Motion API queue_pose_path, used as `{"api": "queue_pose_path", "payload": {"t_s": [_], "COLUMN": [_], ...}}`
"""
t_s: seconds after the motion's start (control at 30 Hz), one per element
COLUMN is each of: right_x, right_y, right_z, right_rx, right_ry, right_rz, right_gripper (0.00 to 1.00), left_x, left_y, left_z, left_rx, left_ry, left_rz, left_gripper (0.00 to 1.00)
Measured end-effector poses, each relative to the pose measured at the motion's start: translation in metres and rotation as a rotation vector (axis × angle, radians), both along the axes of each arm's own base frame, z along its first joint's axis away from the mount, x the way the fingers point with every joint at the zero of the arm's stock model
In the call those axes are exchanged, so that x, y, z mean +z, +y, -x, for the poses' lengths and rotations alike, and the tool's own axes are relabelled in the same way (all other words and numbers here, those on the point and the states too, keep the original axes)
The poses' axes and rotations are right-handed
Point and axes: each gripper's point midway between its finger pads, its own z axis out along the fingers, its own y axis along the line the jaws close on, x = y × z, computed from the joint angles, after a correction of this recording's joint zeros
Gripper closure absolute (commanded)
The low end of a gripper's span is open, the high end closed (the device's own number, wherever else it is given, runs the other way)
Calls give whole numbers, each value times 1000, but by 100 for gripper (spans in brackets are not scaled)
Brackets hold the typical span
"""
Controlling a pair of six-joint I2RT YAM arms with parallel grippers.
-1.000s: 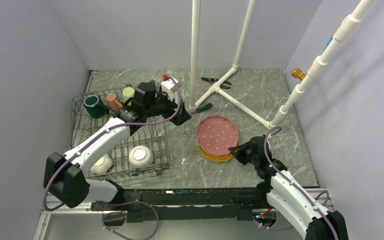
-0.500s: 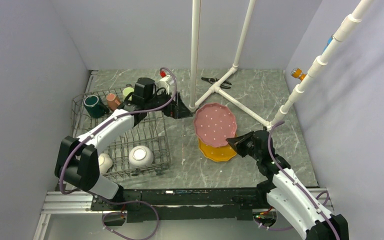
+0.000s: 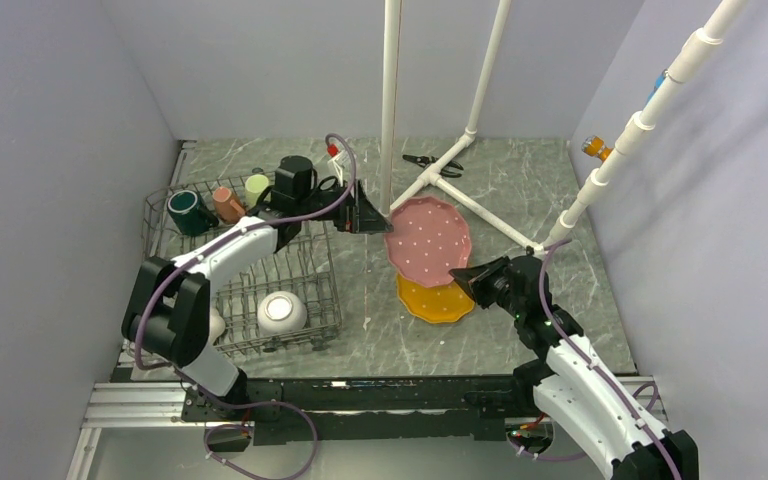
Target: Load the mixed dishes into the dish rack
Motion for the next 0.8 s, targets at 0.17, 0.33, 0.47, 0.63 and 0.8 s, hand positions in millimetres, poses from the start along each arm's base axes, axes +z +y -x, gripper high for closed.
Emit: {"api": "queue_pose_path", "payload": {"t_s": [0.17,0.33,0.47,0.63,0.8], "right_x": [9,13,12,12,13], "right_y": [1,2,3,3,4], "right_z": [-3,-7,-7,-7,-7], "right_rx": [0,0,-1,-2,-1], "right_ry": [-21,-28,-21,-19,-19], "right_rz": [-9,-12,-13,-19,-29], "right_gripper": [100,100,100,100,100], "left_x": [-7,-13,-11,-16,-27], "left_y": [-5,-12,-17,-20,-22], "left_z": [1,7,11,17,23], "left_rx": [-21,-48,-66,-69,-51], "left_ry": [54,95,93,104,123], "left_rz": [25,34,47,68,80], "left_gripper": [8,18,17,20,24]}}
